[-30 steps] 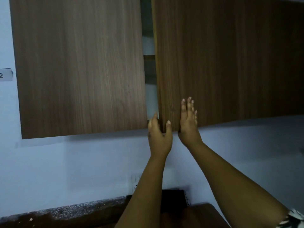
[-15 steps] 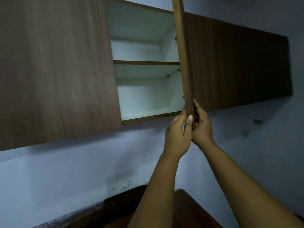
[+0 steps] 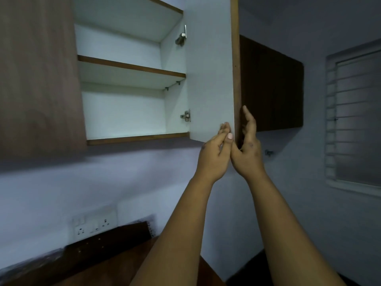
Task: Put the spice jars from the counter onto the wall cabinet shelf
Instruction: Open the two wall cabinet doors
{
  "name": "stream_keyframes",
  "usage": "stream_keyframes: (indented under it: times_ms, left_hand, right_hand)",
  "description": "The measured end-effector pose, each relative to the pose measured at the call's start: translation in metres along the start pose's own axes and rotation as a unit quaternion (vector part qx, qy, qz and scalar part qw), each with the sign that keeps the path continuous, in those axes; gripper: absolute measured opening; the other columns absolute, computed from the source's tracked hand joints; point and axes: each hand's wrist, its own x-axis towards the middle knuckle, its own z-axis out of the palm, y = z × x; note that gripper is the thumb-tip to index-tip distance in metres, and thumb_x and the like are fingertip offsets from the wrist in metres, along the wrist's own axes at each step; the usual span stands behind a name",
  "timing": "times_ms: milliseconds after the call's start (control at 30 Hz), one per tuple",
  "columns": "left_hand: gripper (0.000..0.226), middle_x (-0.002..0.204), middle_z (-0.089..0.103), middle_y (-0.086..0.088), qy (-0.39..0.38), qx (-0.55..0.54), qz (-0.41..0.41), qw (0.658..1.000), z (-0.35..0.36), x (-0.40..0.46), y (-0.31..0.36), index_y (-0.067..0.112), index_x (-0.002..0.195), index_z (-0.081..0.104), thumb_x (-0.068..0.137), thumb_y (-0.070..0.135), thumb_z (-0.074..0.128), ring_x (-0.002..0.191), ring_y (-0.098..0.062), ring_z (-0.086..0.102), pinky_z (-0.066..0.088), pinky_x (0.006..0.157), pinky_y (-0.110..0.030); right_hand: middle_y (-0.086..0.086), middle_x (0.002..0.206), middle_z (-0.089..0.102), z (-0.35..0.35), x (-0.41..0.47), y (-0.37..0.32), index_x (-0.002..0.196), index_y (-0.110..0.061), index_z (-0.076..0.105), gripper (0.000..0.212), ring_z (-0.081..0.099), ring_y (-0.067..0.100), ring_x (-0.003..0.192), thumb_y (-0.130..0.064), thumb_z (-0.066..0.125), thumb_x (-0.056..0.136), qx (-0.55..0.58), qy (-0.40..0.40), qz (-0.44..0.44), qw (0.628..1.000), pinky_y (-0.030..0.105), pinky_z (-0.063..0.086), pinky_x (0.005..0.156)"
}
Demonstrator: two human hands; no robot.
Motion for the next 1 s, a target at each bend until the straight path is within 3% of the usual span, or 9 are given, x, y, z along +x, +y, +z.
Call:
stream_keyframes:
  times_ms: [133, 200, 300, 467, 633, 733, 867, 1000]
  left_hand:
    - [0.044, 0.156, 0.032, 0.001, -0.012, -0.024, -0.003, 1.000, 0.055, 0.011, 0.001, 0.017, 0.148, 0.036, 0.105, 0.028, 0.039, 0.144, -0.006, 0.025, 0.025, 0.119, -0.027]
    - [0.044, 0.157, 0.030, 0.000, -0.016, -0.023, -0.004, 1.000, 0.079, 0.019, -0.001, 0.019, 0.147, 0.037, 0.105, 0.030, 0.038, 0.145, -0.006, 0.023, 0.024, 0.119, -0.027]
    - [0.044, 0.159, 0.025, -0.001, -0.032, 0.019, 0.018, 0.999, 0.110, 0.030, -0.011, 0.025, 0.149, 0.035, 0.105, 0.032, 0.036, 0.146, -0.007, 0.020, 0.025, 0.118, -0.025]
    - [0.046, 0.162, 0.015, -0.002, -0.079, 0.067, 0.011, 0.995, 0.152, 0.054, -0.022, 0.026, 0.151, 0.030, 0.105, 0.027, 0.036, 0.147, -0.012, 0.019, 0.022, 0.115, -0.023]
    - [0.046, 0.161, 0.016, -0.002, -0.041, 0.075, 0.026, 0.996, 0.177, 0.059, -0.033, 0.026, 0.150, 0.033, 0.105, 0.022, 0.038, 0.147, -0.013, 0.018, 0.026, 0.118, -0.031]
    - [0.046, 0.161, 0.016, -0.001, -0.018, 0.073, 0.033, 0.997, 0.179, 0.056, -0.036, 0.027, 0.150, 0.032, 0.105, 0.022, 0.038, 0.148, -0.012, 0.017, 0.027, 0.118, -0.031]
    - [0.046, 0.161, 0.018, -0.005, -0.020, 0.108, 0.030, 0.993, 0.173, 0.053, -0.024, 0.024, 0.150, 0.031, 0.105, 0.032, 0.035, 0.148, -0.013, 0.015, 0.022, 0.119, -0.030]
    - [0.054, 0.163, 0.008, -0.005, 0.013, 0.172, 0.036, 0.984, 0.153, 0.049, -0.015, 0.029, 0.154, 0.016, 0.104, 0.036, 0.035, 0.150, -0.016, 0.007, 0.017, 0.120, -0.035]
  right_hand:
    - [0.002, 0.151, 0.040, -0.049, 0.010, 0.027, 0.151, -0.025, 0.020, 0.062, 0.046, 0.014, 0.132, -0.017, 0.051, 0.098, -0.071, -0.014, -0.007, 0.997, 0.027, 0.040, 0.106]
    - [0.002, 0.142, 0.050, -0.072, 0.015, 0.042, 0.148, -0.024, 0.032, 0.057, 0.051, 0.013, 0.125, -0.015, 0.056, 0.096, -0.093, 0.015, 0.003, 0.996, 0.025, 0.044, 0.102]
    - [-0.001, 0.122, 0.063, -0.103, 0.022, 0.066, 0.137, -0.022, 0.051, 0.049, 0.057, 0.007, 0.107, -0.018, 0.065, 0.091, -0.105, 0.067, 0.034, 0.992, 0.009, 0.047, 0.086]
    - [0.005, 0.130, 0.060, -0.132, 0.040, 0.105, 0.139, -0.021, 0.051, 0.050, 0.057, 0.016, 0.118, -0.014, 0.064, 0.092, -0.098, 0.053, 0.087, 0.990, 0.033, 0.049, 0.100]
    - [0.006, 0.130, 0.060, -0.146, 0.048, 0.121, 0.138, -0.020, 0.050, 0.049, 0.057, 0.019, 0.117, -0.014, 0.064, 0.091, -0.115, 0.028, 0.078, 0.990, 0.028, 0.049, 0.096]
    - [0.007, 0.133, 0.057, -0.144, 0.047, 0.123, 0.139, -0.019, 0.050, 0.049, 0.055, 0.019, 0.120, -0.013, 0.062, 0.092, -0.115, 0.023, 0.053, 0.992, 0.036, 0.050, 0.099]
    - [0.010, 0.136, 0.049, -0.132, 0.039, 0.120, 0.144, -0.015, 0.043, 0.049, 0.048, 0.013, 0.120, -0.009, 0.053, 0.097, -0.124, 0.040, 0.046, 0.990, 0.022, 0.042, 0.098]
    - [0.010, 0.141, 0.036, -0.109, 0.033, 0.106, 0.144, -0.015, 0.042, 0.053, 0.036, 0.021, 0.130, -0.004, 0.052, 0.093, -0.206, 0.107, -0.002, 0.973, 0.015, 0.033, 0.095]
